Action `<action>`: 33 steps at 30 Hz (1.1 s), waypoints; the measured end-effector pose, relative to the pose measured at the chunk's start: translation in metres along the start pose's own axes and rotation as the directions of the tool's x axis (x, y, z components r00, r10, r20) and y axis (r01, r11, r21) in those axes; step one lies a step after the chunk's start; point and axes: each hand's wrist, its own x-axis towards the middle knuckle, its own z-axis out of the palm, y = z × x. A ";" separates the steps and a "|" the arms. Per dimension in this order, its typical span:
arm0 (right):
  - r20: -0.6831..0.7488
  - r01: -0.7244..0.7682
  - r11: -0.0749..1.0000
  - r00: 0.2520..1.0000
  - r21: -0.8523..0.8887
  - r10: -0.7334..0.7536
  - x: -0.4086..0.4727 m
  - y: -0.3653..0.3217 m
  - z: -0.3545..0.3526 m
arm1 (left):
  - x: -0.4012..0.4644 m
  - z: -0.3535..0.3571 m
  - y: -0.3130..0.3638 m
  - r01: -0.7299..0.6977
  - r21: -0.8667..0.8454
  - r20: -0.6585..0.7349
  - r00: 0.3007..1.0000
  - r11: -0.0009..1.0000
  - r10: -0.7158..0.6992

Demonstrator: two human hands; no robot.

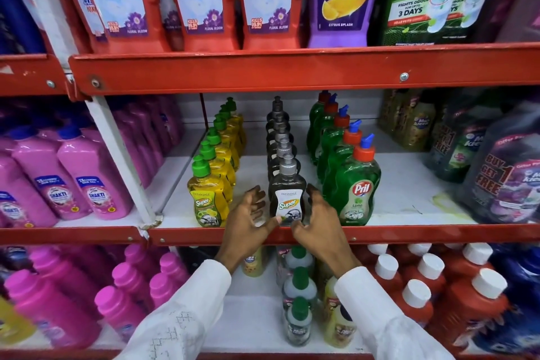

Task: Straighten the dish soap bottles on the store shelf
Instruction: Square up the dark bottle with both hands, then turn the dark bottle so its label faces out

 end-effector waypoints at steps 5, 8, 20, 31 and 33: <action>0.074 -0.057 0.997 0.996 0.046 0.054 0.014 -0.003 -0.002 | 0.001 0.004 0.007 -0.062 0.079 0.068 0.996 0.995 0.057; 0.107 -0.047 0.996 0.993 0.071 0.039 0.019 -0.004 -0.003 | 0.000 0.005 0.009 -0.052 0.109 0.066 0.997 0.993 0.045; 0.055 -0.047 0.994 0.998 0.096 0.042 0.018 0.002 0.000 | 0.004 0.005 0.008 -0.033 0.169 0.072 0.997 0.985 0.021; -0.569 0.161 0.920 0.818 0.358 0.078 -0.042 -0.029 0.011 | -0.045 -0.030 -0.005 -0.243 0.083 -0.301 0.918 0.967 0.256; -0.649 0.290 0.905 0.760 0.312 -0.020 -0.054 -0.046 0.024 | -0.056 -0.052 -0.013 -0.294 0.114 -0.494 0.812 0.949 0.311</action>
